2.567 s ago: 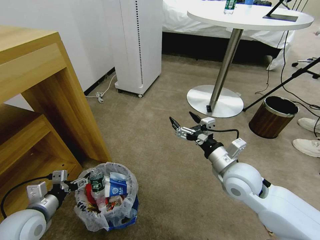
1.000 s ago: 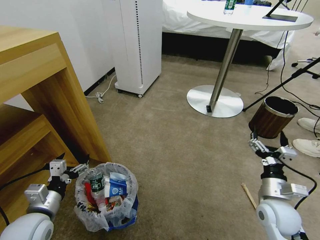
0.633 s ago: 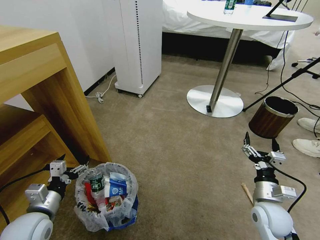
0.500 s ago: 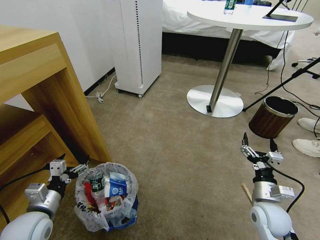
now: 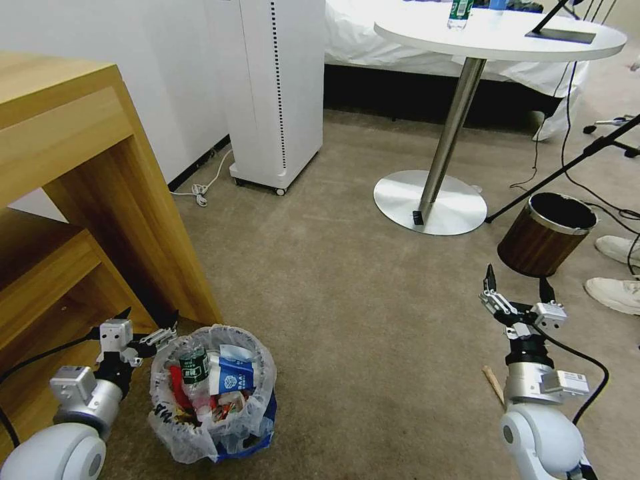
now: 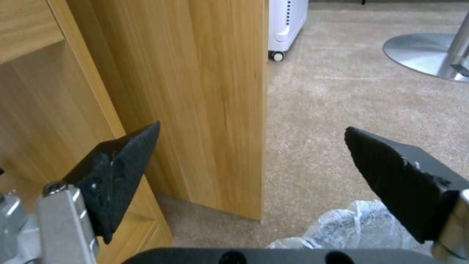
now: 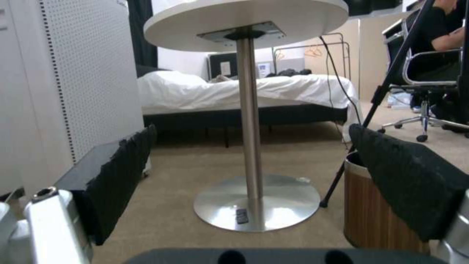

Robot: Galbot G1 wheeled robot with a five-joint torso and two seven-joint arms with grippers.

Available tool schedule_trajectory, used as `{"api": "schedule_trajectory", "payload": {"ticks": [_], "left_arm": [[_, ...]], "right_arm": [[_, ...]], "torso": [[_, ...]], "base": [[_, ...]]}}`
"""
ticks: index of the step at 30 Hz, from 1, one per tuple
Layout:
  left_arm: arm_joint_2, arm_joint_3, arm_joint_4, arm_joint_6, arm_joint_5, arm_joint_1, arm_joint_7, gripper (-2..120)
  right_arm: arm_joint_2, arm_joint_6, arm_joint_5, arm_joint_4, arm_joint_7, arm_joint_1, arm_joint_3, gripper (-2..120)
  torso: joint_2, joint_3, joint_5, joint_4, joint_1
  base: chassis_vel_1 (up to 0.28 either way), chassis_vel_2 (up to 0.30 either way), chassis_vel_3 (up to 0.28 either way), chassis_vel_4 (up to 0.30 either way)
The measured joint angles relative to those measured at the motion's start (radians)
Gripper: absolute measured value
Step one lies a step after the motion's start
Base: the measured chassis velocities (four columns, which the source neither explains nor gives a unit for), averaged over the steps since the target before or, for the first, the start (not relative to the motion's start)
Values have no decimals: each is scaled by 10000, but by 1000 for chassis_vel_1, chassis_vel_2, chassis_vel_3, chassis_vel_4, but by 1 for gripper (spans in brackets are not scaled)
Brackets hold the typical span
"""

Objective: Pick up the trash bin and place the garbage on the floor into it.

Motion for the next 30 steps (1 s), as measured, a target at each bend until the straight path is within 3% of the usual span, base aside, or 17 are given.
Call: {"api": "schedule_trajectory", "payload": {"ticks": [30], "left_arm": [[-1, 0, -10, 10, -1, 1, -6, 100]], "right_arm": [[-10, -14, 18, 16, 6, 5, 0, 100]], "torso": [[0, 0, 0, 0, 0]], "base": [[0, 0, 0, 0]]}}
